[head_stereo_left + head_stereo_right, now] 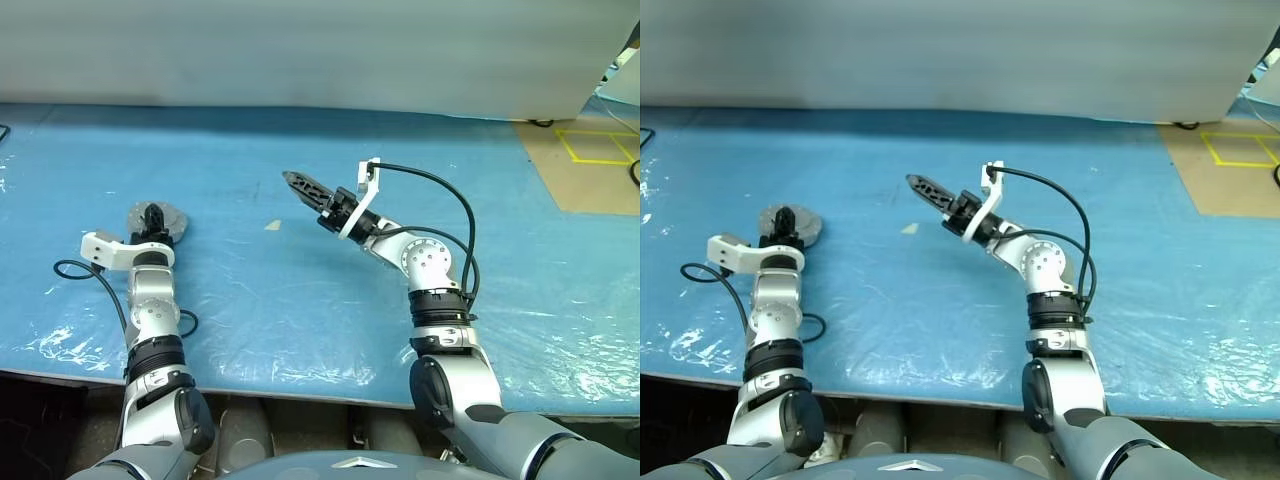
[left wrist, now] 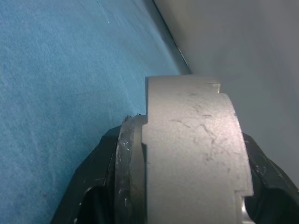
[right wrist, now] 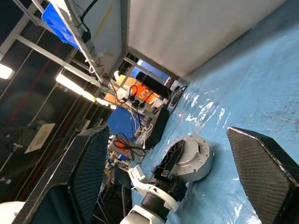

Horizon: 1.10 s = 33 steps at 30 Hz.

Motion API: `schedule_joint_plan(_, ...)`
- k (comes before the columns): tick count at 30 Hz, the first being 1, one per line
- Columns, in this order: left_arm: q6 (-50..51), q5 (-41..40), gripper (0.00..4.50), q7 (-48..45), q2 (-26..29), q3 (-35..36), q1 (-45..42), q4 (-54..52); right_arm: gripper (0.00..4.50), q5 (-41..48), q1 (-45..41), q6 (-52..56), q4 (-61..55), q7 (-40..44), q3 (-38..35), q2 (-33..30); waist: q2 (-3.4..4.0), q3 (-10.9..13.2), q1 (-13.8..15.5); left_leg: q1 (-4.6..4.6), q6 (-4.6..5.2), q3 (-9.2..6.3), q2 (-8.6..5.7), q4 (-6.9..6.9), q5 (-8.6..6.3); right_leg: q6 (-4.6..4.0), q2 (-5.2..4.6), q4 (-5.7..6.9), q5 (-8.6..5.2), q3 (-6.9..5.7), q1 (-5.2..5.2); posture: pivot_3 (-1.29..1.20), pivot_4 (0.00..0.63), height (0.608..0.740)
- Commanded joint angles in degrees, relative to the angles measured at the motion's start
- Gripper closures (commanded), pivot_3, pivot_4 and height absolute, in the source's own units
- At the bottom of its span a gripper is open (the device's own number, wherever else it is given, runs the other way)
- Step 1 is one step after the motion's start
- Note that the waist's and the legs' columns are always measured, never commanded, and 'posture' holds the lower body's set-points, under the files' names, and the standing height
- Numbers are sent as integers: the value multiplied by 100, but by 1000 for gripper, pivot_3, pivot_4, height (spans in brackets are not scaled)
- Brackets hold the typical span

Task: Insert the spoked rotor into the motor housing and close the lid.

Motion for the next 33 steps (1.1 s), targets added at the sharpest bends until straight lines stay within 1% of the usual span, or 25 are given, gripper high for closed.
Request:
schedule_joint_plan(1, -176, 75, 1787, -17, 88, 41, -107, -207, 277, 14, -123, -89, -164, 85, 48, 12, 0, 0, 0, 0, 0, 0, 0, 0, 0, 0, 0, 0, 0, 0, 0, 0, 150, 740)
schedule_joint_plan(7, -349, 247, 1787, 221, 104, 99, -97, -82, 277, -71, -132, -119, -155, 115, 68, 15, 0, 0, -8, 3, 0, 0, 0, 1, 0, 0, 0, 2, 0, 1, 2, 0, 150, 740)
schedule_joint_plan(11, -668, 441, 804, 354, 151, 154, -94, -70, 243, -158, -106, -165, -147, 138, 120, 1, 0, 0, -11, 5, 0, 0, 0, 2, 0, 0, 0, 3, 0, 1, 2, 0, 150, 740)
schedule_joint_plan(13, -949, 614, 75, 432, 196, 193, -110, -75, 243, -184, -87, -173, -159, 151, 144, 2, 0, 0, -7, 5, 0, -1, 0, 3, 0, 0, 0, 3, 0, 1, 3, 0, 150, 740)
schedule_joint_plan(17, -1535, 850, 30, 431, 346, 310, -195, 17, 243, -320, -52, -243, -178, 206, 262, -15, -1, 0, -5, 4, 0, -3, 0, 3, 0, 0, 0, 3, 0, -1, 3, 0, 150, 740)
schedule_joint_plan(19, -1624, 1050, 30, 258, 486, 161, -140, -46, 243, -541, -18, -443, -178, 252, 405, -49, -1, 0, -5, 4, 0, -4, 0, 4, 0, 0, 0, 3, 0, -1, 4, 0, 150, 740)
schedule_joint_plan(23, -1491, 1305, 30, -228, 709, -237, 65, -414, 243, -1102, 60, -1062, -151, 330, 726, -145, -1, -1, -3, 5, -1, -5, -1, 5, 0, 0, -2, 4, 0, -2, 6, 0, 150, 740)
schedule_joint_plan(25, -1351, 1265, 30, -689, 800, -478, 270, -857, 243, -1451, 179, -1479, -169, 491, 956, -259, -1, -1, -1, 4, -1, -5, -1, 6, 0, 0, -3, 4, 0, -5, 6, 0, 150, 740)
schedule_joint_plan(27, -1189, 1247, 30, -1115, 922, -730, 456, -1223, 243, -1516, 285, -1671, -242, 614, 982, -302, -1, -1, 4, 3, -1, -5, -1, 6, -1, -1, -3, 4, 0, -5, 6, 0, 150, 740)
schedule_joint_plan(30, -963, 1548, 30, -1812, 1217, -1343, 756, -1678, 243, -1810, 456, -2000, -456, 800, 1171, -544, -1, -1, -3, 3, -1, -5, 1, 6, -1, -3, -3, 7, -1, -5, 5, 0, 150, 740)
schedule_joint_plan(33, -758, 1967, 30, -2584, 1563, -2114, 1013, -2000, 243, -2097, 608, -2215, -569, 889, 1316, -833, 0, -1, -2, 6, -1, -4, 0, 6, -1, -4, -3, 9, -2, -3, 6, 0, 150, 740)
